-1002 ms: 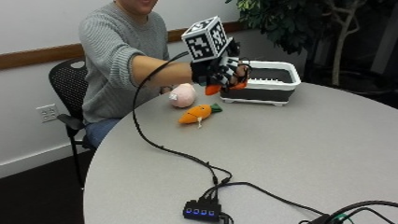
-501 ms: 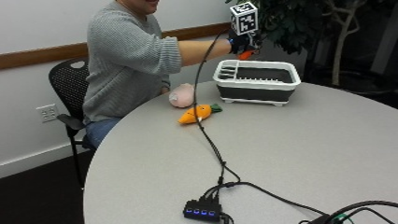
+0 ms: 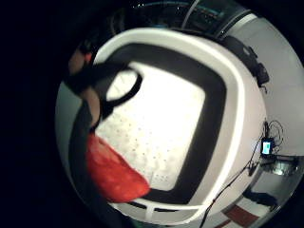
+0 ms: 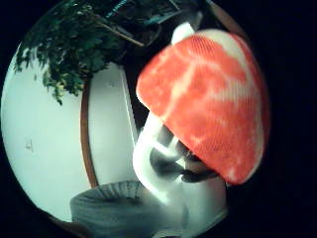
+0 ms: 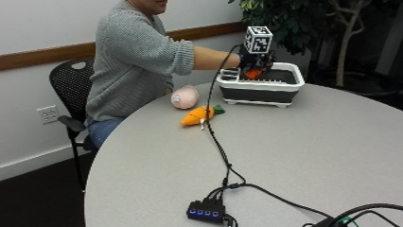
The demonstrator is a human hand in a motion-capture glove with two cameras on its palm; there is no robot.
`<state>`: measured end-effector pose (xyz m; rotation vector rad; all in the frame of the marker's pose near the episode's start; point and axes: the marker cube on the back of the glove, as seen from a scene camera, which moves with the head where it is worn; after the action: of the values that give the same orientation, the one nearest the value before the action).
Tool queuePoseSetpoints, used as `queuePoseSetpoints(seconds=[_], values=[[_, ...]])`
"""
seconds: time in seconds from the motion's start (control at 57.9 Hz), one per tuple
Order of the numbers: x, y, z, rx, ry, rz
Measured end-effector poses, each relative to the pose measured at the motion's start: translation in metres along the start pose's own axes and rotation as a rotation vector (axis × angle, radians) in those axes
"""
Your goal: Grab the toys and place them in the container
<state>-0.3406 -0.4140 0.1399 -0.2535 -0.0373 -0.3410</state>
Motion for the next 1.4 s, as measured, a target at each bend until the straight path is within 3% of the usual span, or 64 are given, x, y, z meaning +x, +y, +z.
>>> queuePoseSetpoints(seconds=[0.104, 0.311, 0.484, 0.57, 0.726, 1.089, 1.4], values=[[-0.015, -0.002, 0.024, -0.097, -0.064, 0.003], [0.002, 0.034, -0.004, -0.056, -0.012, -0.041], [0.054, 0.135, -0.064, 0.014, -0.047, -0.009], [0.107, 0.2, -0.091, 0.059, 0.108, 0.109], [0.127, 0.266, -0.104, 0.08, -0.037, 0.116], [0.061, 0.358, -0.012, -0.021, -0.05, -0.028], [0.058, 0.349, 0.057, -0.086, 0.122, 0.052]])
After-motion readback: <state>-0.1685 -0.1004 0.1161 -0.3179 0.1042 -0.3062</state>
